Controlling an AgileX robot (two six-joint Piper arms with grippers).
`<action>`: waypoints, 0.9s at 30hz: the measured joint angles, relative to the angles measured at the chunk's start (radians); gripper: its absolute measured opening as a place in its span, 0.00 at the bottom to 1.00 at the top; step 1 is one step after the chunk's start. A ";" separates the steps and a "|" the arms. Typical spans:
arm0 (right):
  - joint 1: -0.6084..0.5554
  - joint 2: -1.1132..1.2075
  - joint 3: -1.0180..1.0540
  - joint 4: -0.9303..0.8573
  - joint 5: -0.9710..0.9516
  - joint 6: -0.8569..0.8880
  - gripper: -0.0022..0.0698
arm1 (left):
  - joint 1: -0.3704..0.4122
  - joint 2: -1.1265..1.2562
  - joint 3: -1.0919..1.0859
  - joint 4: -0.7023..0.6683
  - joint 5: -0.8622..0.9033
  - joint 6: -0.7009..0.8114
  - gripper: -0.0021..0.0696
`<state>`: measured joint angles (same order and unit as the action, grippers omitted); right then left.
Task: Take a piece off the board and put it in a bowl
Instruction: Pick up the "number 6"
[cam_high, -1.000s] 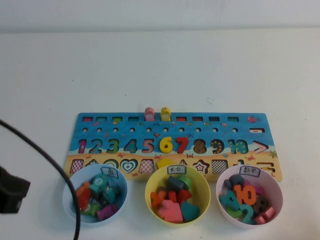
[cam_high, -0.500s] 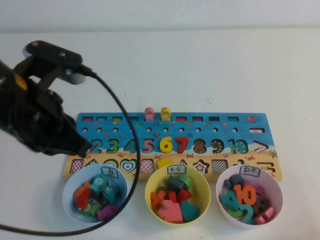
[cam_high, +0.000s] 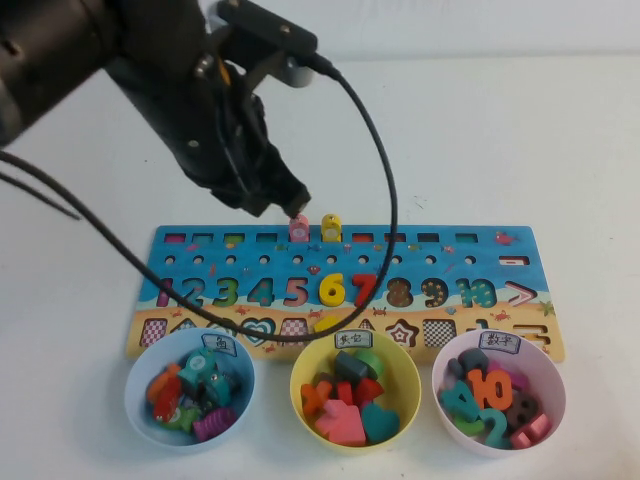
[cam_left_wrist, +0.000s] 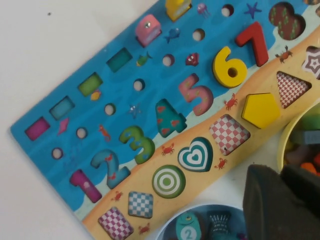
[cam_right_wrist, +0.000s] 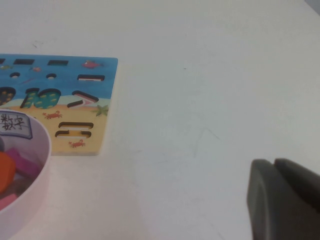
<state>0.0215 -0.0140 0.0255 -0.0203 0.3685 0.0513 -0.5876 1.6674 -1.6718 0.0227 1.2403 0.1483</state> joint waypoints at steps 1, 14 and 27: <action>0.000 0.000 0.000 0.000 0.000 0.000 0.01 | -0.009 0.025 -0.007 0.000 0.000 -0.004 0.09; 0.000 0.000 0.000 0.000 0.000 0.000 0.01 | -0.021 0.254 -0.017 -0.030 -0.023 -0.010 0.66; 0.000 0.000 0.000 0.000 0.000 0.000 0.01 | -0.021 0.417 -0.158 -0.086 -0.045 -0.110 0.56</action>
<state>0.0215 -0.0140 0.0255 -0.0203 0.3685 0.0513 -0.6082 2.0844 -1.8303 -0.0637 1.1948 0.0380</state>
